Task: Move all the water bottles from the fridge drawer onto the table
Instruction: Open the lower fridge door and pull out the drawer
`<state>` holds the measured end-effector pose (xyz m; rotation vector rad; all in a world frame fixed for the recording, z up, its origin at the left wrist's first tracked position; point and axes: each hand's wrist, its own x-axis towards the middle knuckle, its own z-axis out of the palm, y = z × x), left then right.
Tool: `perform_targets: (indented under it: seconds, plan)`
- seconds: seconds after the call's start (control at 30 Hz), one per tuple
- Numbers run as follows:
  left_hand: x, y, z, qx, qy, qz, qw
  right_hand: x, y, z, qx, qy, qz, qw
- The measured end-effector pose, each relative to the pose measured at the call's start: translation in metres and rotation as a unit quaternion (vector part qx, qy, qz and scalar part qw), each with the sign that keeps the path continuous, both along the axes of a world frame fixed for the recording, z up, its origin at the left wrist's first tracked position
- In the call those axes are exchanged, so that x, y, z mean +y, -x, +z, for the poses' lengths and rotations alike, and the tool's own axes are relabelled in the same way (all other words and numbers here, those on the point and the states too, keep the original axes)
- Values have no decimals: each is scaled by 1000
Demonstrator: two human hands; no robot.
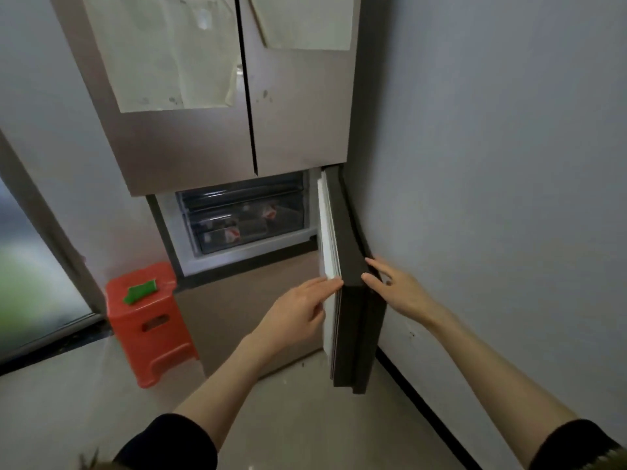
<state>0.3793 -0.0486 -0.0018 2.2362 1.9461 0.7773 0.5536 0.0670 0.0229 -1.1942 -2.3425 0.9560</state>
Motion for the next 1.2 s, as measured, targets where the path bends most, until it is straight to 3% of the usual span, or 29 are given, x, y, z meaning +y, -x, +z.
perform_targets:
  seconds: [0.17,0.3,0.43,0.6,0.83,1.03,1.2]
  plan:
    - [51,-47,-10,22,38,-22,999,20,-49,2,-55,-181,-27,982]
    - [93,-77,-20,86,142,-40,985,37,-83,4,-109,-234,-37,965]
    - [126,-110,-25,113,144,-64,981,61,-116,4,-168,-268,-59,947]
    - [168,-140,-23,139,139,-84,977,84,-147,-3,-233,-278,-74,929]
    - [210,-180,-16,133,160,-95,973,121,-173,-4,-253,-286,-116,917]
    - [242,-195,-12,114,173,-112,972,144,-190,-11,-283,-195,-152,927]
    - [251,-185,-13,88,136,-93,982,158,-196,-12,-339,-185,-181,904]
